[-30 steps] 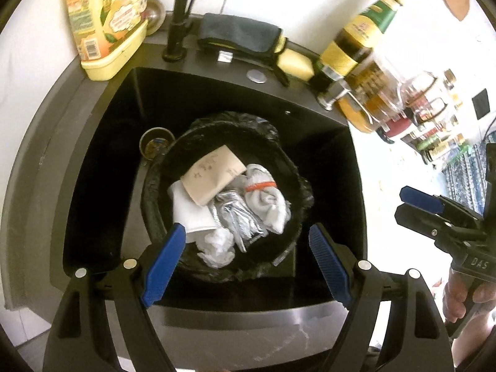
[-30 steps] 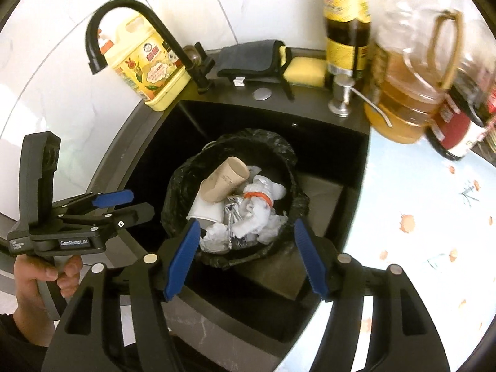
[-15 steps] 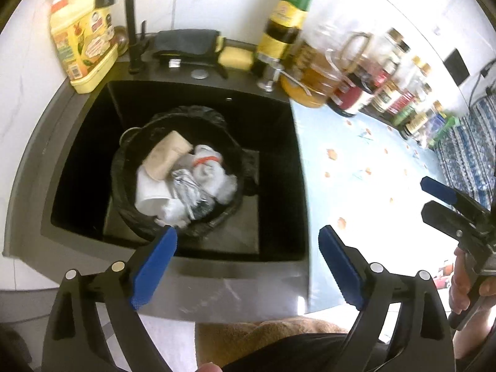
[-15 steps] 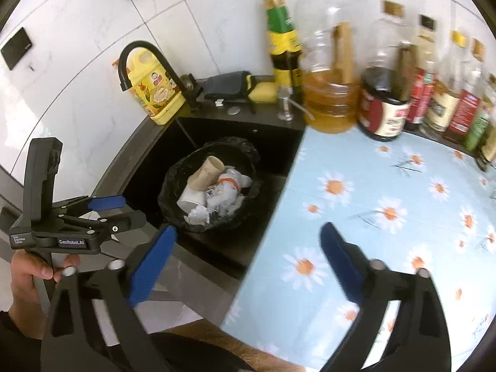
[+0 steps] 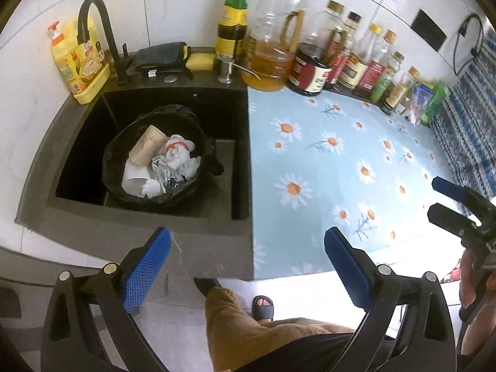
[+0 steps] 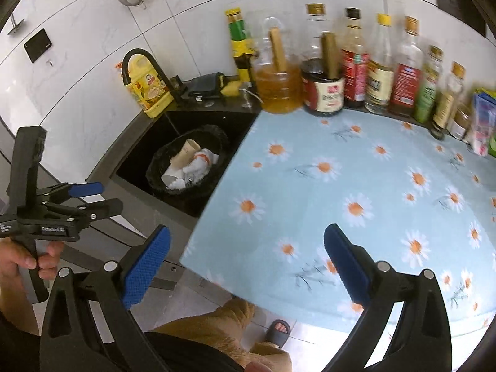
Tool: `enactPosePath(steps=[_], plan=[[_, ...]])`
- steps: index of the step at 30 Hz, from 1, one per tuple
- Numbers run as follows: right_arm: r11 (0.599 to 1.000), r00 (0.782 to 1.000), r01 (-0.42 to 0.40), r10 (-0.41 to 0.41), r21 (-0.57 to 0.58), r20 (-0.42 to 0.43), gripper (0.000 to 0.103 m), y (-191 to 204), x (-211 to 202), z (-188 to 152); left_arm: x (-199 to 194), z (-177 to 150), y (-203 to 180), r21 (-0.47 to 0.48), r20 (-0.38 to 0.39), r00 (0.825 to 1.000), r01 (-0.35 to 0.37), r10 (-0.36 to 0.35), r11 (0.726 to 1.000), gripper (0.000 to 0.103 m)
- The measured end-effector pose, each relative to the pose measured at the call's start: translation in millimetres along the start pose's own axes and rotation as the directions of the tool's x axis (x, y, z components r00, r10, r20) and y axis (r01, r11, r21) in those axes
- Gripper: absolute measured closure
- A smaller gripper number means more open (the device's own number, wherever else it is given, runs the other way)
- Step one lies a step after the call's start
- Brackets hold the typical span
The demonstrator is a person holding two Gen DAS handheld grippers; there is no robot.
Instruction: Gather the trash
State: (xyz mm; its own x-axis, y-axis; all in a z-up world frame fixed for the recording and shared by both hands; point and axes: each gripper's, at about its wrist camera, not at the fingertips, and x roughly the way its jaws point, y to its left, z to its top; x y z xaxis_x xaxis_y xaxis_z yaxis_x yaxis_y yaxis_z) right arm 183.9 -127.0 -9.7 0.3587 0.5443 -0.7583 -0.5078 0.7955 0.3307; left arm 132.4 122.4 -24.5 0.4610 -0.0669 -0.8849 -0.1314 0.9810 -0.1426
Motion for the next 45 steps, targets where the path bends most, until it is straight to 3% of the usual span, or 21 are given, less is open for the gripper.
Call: enactPosePath(steps=[16,32,45], plan=[[0.999,0.999,0.004,-0.006,0.036,0.051,0.005,-44.6,-65.2,-61.9,-27.0,-46.0,-65.0,0.002,0.042,0.999,-0.020,0.020,1.000,0.007],[0.998,0.996,0.025,-0.029,0.051,0.079,0.005,-56.2,-83.1,-72.4,-30.1,-55.3,-84.8,0.022,0.047,0.999,-0.022,0.021,1.000,0.007],[0.997,0.996,0.050,-0.053,0.052,0.074,0.005,-48.4,-81.0,-75.2,-29.7,-57.1,-76.3,0.014,0.050,0.999,-0.013,0.012,1.000,0.007]])
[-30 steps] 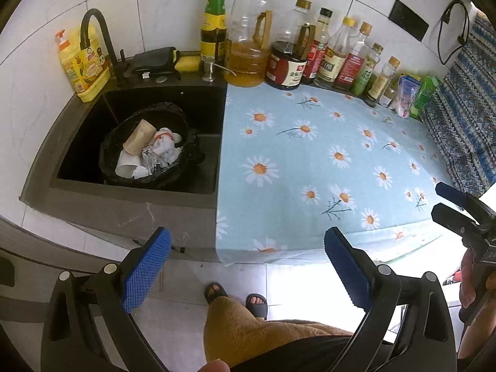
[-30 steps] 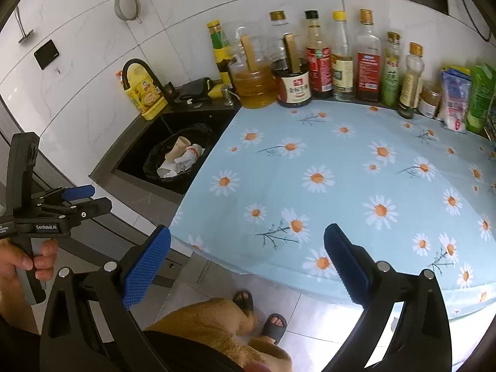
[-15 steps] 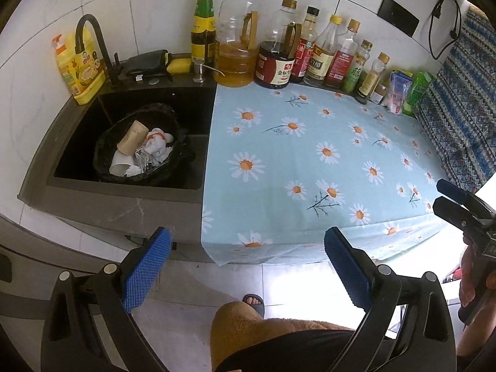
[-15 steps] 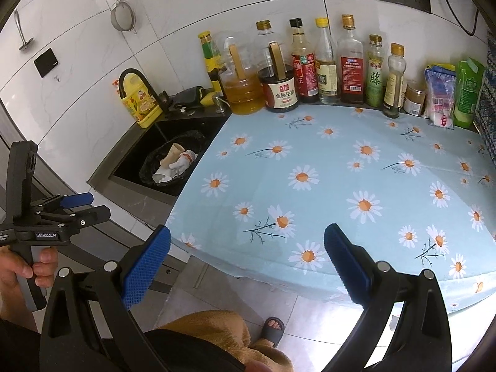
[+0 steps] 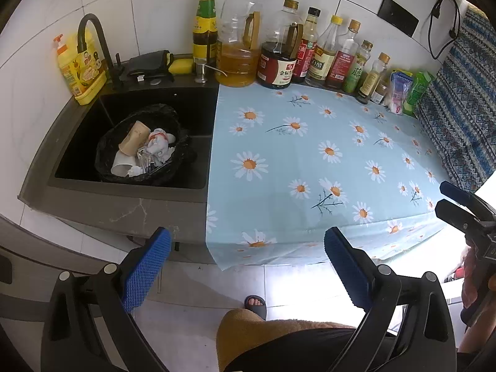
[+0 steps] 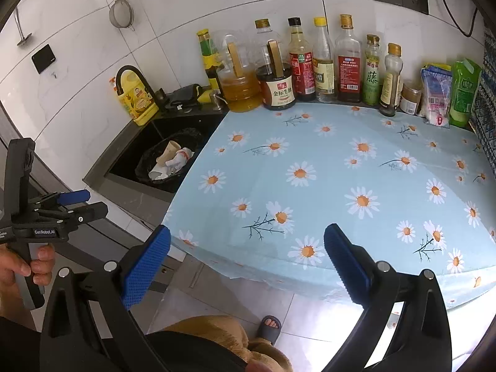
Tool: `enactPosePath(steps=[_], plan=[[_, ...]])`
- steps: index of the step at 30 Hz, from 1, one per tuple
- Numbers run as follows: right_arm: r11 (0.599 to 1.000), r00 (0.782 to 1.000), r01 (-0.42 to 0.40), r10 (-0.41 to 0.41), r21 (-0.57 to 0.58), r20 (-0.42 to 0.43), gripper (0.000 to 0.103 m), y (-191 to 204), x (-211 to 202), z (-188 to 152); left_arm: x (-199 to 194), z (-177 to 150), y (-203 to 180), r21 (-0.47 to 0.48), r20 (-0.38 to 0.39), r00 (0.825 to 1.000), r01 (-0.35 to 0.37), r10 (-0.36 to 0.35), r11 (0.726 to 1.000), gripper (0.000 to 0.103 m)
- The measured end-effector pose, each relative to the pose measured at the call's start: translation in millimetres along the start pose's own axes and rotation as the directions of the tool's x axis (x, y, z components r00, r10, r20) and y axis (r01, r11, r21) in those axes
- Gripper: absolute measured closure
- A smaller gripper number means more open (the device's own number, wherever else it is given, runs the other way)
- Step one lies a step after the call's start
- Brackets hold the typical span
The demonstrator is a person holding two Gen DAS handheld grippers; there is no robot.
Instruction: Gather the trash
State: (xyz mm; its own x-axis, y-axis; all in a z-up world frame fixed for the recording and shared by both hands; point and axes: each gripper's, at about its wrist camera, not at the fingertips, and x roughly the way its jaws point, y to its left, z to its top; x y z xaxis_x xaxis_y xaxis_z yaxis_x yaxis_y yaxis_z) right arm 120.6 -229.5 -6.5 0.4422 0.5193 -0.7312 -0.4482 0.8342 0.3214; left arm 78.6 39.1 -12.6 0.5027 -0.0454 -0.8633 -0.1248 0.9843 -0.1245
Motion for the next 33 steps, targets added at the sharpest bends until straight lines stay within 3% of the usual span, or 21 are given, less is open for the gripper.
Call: enactPosePath(steps=[33], plan=[[1.000,1.000,0.014,-0.014,0.003,-0.013,0.005,3.0,1.6,-2.8,0.7,-2.4,4.5,0.013,-0.001,1.000,0.001,-0.001,1.000,0.007]])
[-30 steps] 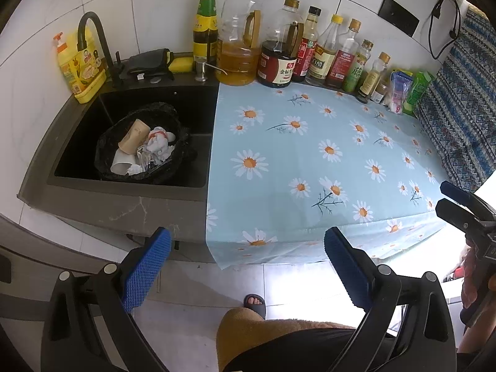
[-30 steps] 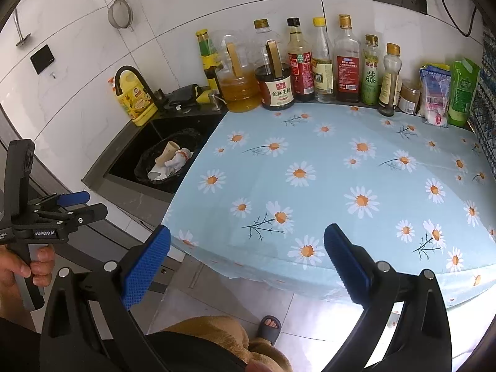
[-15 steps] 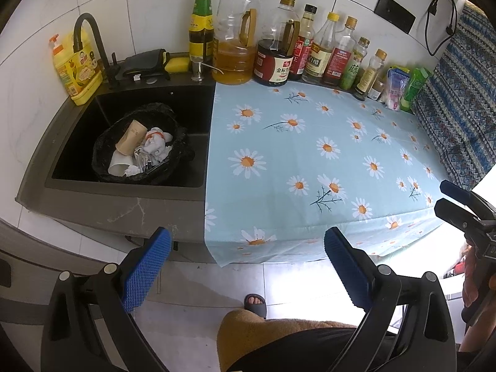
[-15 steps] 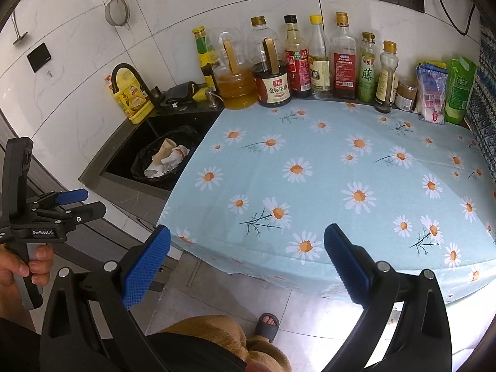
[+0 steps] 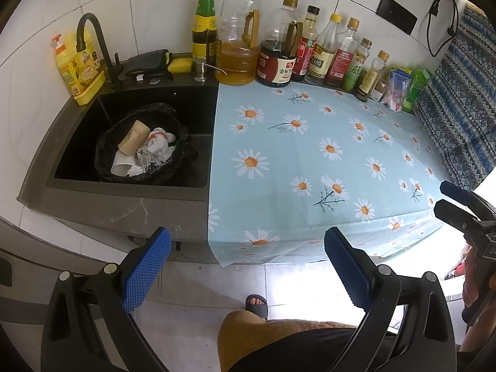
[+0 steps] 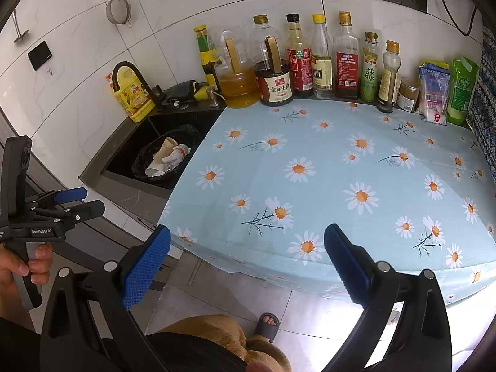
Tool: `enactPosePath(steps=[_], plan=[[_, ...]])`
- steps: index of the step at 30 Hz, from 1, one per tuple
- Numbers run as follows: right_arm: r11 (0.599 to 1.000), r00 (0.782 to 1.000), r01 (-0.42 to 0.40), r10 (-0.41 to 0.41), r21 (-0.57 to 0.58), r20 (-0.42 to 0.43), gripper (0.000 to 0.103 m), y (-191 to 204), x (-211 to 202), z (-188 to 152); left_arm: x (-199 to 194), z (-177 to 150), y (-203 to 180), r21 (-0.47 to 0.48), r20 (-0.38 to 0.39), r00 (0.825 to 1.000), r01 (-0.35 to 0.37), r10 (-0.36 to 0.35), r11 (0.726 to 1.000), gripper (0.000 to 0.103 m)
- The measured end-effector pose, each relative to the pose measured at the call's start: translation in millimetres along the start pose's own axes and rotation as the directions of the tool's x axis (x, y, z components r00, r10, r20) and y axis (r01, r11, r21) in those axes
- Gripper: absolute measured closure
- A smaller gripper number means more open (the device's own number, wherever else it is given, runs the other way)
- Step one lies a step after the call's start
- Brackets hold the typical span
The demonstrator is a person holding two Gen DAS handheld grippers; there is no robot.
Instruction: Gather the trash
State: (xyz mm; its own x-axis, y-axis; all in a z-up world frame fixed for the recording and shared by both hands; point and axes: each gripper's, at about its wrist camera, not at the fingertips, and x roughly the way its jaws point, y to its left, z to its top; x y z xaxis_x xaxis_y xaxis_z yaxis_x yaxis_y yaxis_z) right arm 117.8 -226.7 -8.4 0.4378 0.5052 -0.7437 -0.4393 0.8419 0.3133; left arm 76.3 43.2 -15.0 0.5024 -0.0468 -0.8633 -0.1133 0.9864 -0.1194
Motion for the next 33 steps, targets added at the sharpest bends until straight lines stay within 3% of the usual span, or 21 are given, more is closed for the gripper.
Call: enactPosePath(steps=[33], plan=[[1.000,1.000,0.004,-0.004,-0.003,-0.007,0.005,1.4,2.4,-2.8,0.5,0.3,-1.6,0.013,0.002,1.000,-0.001,0.001,1.000,0.007]])
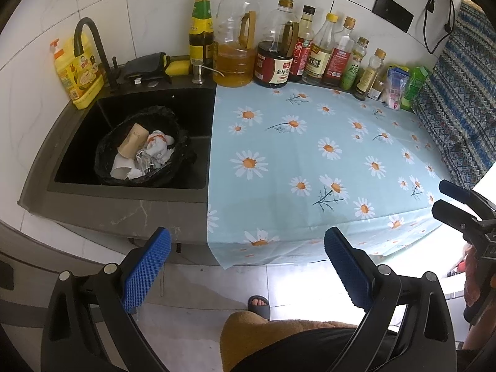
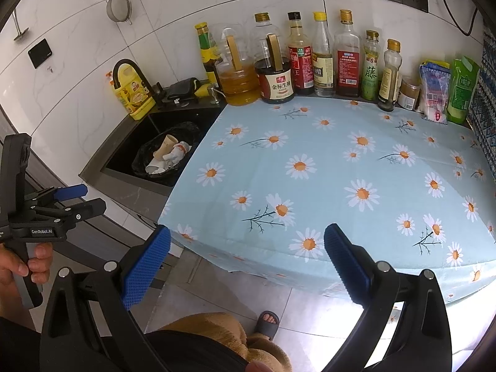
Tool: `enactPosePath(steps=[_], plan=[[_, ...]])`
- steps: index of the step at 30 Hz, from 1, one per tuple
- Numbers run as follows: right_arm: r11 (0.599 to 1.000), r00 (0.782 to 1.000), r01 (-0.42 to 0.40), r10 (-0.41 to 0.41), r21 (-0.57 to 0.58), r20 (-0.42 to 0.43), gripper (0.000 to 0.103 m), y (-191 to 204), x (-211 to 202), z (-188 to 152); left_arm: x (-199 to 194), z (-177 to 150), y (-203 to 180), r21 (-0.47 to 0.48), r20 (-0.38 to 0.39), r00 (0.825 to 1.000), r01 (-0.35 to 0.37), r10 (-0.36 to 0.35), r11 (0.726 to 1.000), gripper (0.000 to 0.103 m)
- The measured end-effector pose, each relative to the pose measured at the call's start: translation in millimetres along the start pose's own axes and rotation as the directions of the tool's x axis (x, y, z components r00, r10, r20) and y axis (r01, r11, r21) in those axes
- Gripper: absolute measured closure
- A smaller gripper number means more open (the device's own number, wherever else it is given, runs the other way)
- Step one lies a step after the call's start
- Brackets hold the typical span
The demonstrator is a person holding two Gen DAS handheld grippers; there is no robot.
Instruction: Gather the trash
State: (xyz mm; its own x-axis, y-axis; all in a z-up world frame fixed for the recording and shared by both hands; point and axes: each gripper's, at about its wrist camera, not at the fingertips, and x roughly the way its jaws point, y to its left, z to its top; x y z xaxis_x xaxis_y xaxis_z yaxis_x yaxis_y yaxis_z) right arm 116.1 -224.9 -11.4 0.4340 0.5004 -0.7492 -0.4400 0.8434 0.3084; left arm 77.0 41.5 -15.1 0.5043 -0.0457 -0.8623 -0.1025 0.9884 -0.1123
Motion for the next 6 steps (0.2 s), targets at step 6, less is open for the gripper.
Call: enactPosePath(steps=[6], plan=[[1.000,1.000,0.003,-0.003,-0.008,0.000,0.005,3.8,-0.1,-0.5,0.5,-0.6,2.3,-0.013,0.000,1.000,-0.002,0.002,1.000,0.007]])
